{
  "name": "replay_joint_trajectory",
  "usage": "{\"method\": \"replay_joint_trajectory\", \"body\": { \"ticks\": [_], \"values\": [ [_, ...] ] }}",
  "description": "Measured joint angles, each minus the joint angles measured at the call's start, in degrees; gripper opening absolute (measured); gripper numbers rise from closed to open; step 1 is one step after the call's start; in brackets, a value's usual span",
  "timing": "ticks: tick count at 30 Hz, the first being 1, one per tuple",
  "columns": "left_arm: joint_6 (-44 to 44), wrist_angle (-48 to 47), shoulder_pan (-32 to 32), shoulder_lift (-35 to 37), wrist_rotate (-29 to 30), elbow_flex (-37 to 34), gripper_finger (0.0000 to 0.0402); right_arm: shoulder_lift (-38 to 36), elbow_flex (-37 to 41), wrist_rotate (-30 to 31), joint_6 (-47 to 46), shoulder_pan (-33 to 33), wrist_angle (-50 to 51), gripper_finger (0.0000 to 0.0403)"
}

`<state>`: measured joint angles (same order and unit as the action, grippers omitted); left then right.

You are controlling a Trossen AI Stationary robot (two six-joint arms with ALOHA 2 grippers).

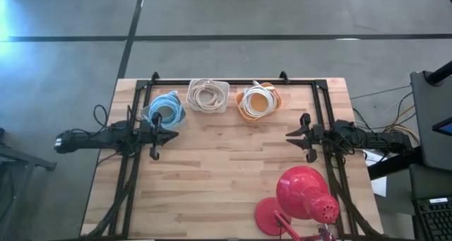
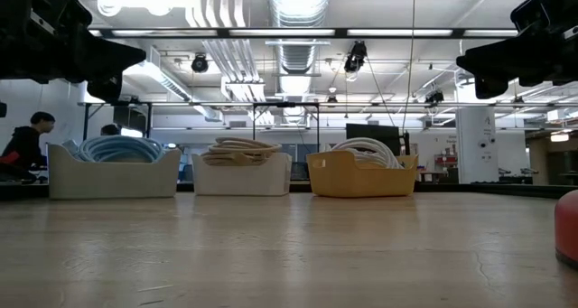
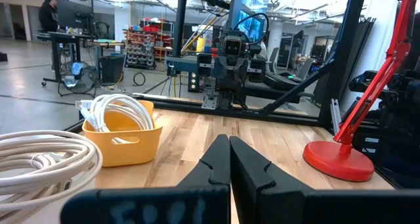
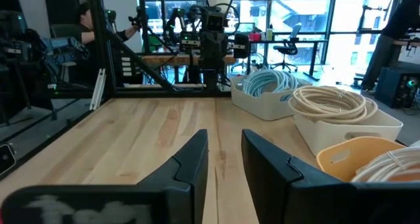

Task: Pick & Place USB Port
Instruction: Return to Home Position

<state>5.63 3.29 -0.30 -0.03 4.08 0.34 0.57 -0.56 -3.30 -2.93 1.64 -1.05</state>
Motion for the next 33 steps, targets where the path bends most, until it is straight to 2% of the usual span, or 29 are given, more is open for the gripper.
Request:
{"method": "replay_joint_trajectory", "body": {
  "ticks": [13,33],
  "values": [
    [0.00,0.00,-0.01,0.00,0.00,0.00,0.0000,0.00,0.00,-0.01,0.03,0.01,0.00,0.0068],
    [0.00,0.00,-0.01,0.00,0.00,0.00,0.0000,-0.01,0.00,0.00,-0.02,0.01,0.00,0.0090]
  ]
}}
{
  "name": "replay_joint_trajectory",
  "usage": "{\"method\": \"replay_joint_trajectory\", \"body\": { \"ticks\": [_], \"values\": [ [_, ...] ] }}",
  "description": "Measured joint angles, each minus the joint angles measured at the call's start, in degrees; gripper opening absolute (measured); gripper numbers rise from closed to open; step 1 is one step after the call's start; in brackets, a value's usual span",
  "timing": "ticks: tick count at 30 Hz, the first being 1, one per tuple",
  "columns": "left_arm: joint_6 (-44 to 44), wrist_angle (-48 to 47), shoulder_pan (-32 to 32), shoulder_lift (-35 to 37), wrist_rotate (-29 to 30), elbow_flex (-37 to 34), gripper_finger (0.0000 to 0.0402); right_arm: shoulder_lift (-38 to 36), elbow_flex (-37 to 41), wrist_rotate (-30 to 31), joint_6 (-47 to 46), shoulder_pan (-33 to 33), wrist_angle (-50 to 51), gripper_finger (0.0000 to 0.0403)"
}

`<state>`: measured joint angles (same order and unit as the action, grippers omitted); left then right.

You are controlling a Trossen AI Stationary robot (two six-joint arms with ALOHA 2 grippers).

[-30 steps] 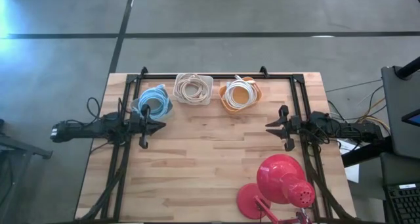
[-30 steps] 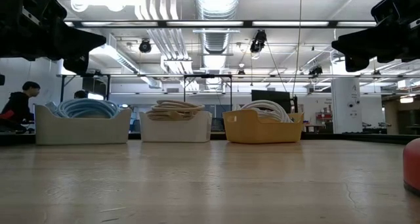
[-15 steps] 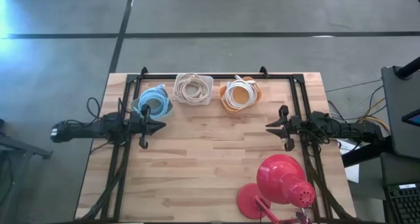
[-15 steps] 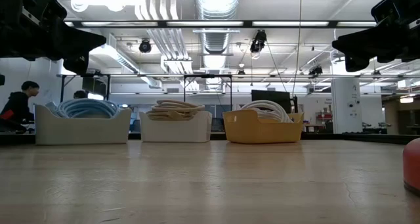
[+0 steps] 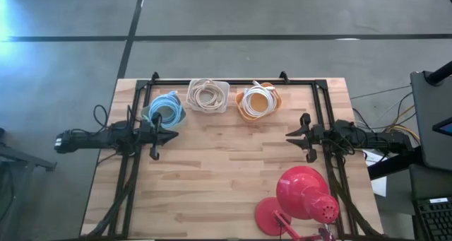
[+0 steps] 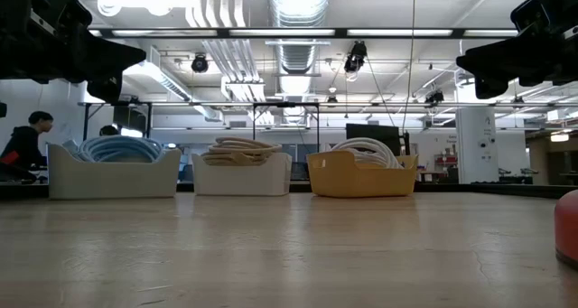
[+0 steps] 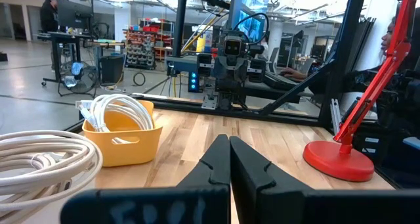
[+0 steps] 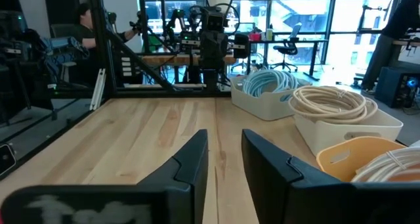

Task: Pick & Place USB Port
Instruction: Return to Home Position

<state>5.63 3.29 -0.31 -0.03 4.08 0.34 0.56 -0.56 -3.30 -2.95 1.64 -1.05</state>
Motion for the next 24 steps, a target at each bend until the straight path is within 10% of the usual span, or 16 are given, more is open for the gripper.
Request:
{"method": "replay_joint_trajectory", "body": {
  "ticks": [24],
  "values": [
    [0.00,0.00,-0.01,0.00,0.00,0.00,0.0000,0.00,0.00,-0.02,0.10,0.01,-0.01,0.0084]
  ]
}}
